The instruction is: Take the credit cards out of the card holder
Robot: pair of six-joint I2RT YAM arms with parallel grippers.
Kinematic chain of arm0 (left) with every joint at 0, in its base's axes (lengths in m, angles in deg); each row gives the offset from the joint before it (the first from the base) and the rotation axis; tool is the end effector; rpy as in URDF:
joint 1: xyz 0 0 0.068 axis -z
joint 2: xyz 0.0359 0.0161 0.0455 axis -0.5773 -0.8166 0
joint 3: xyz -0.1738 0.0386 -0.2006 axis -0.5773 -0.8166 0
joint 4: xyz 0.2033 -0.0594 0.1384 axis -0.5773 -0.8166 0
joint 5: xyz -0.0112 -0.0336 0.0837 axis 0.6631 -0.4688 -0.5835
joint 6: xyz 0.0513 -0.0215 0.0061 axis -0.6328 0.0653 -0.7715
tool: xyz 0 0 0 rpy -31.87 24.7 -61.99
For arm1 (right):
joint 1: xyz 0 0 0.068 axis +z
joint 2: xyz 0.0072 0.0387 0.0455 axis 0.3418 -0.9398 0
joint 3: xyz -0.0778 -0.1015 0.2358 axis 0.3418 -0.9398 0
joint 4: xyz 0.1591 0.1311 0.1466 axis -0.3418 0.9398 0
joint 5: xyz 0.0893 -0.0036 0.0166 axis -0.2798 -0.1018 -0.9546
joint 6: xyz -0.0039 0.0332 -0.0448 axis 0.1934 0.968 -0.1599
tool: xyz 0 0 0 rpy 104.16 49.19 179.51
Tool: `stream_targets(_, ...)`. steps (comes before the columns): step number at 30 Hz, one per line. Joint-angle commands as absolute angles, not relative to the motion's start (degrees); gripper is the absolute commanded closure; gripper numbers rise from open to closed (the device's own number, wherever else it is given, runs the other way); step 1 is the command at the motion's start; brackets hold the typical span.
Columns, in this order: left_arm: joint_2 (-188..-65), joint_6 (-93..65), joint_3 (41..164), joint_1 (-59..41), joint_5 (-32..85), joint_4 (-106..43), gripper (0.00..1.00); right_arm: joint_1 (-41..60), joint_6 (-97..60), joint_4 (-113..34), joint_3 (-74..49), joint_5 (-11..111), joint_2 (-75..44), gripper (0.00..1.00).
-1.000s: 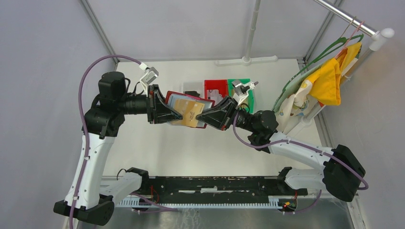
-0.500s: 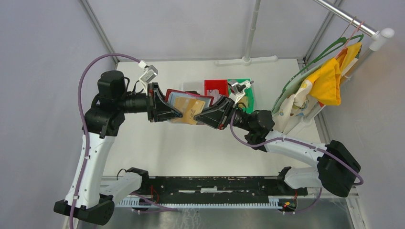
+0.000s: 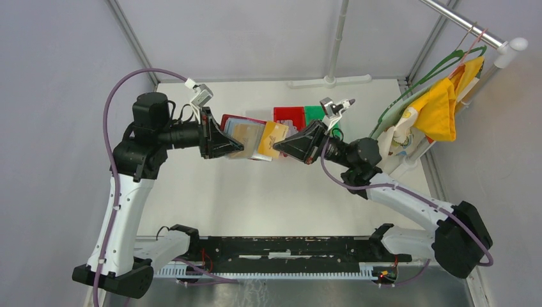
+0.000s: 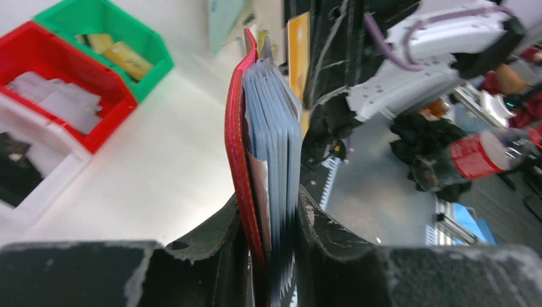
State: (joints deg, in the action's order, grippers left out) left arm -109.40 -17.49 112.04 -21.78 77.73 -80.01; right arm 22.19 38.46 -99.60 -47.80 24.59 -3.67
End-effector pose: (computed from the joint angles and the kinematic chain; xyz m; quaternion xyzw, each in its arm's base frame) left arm 0.1528 -0.0708 0.4458 0.3083 0.7101 -0.4962 0.3931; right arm 0.1746 0.1865 0.3495 -0.1539 0.5113 0.7496 0.3911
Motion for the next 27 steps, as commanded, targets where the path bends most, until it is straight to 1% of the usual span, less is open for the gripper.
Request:
stream_targets(1, -109.75, -24.99, 114.25, -21.82, 66.36, -83.14, 0.98, 14.66, 30.31, -80.55, -43.58, 17.61, 1.66, 1.00)
stream_targets(6, -110.93, -28.62, 113.07, -21.81, 57.35, -84.64, 0.98, 2.70, 16.40, -50.29, -38.25, 16.77, 0.58, 1.00)
stream_targets(8, -111.55, -28.88, 113.07, -21.82, 56.02, -85.03, 0.98, -0.86, 12.00, -42.20, -36.43, 18.96, -1.59, 1.00)
stream_targets(9, -111.69, -29.28, 113.16, -21.88, 56.42, -85.44, 0.98, -1.96, 9.25, -37.90, -35.27, 21.02, -2.85, 1.00)
stream_targets(12, -111.36, -29.41, 113.10, -21.87, 58.54, -85.67, 0.98, -2.93, 0.03, -24.16, -27.79, 33.66, -7.88, 1.00)
stream_targets(15, -110.62, -29.58, 113.37, -21.87, 60.68, -85.76, 0.98, -3.08, -3.88, -19.38, -22.36, 42.76, -12.85, 1.00)
stream_targets(18, -110.09, -30.14, 113.70, -21.88, 61.90, -86.27, 0.98, -3.02, -5.76, -16.93, -17.85, 49.14, -17.67, 1.00)
stream_targets(22, -109.84, -30.61, 113.77, -21.81, 64.07, -87.13, 0.98, -3.02, -6.73, -15.47, -14.28, 54.52, -23.24, 1.00)
stream_targets(27, -109.68, -28.99, 113.62, -21.81, 68.61, -87.26, 0.98, -2.52, -7.45, -16.48, -13.75, 58.87, -28.52, 1.00)
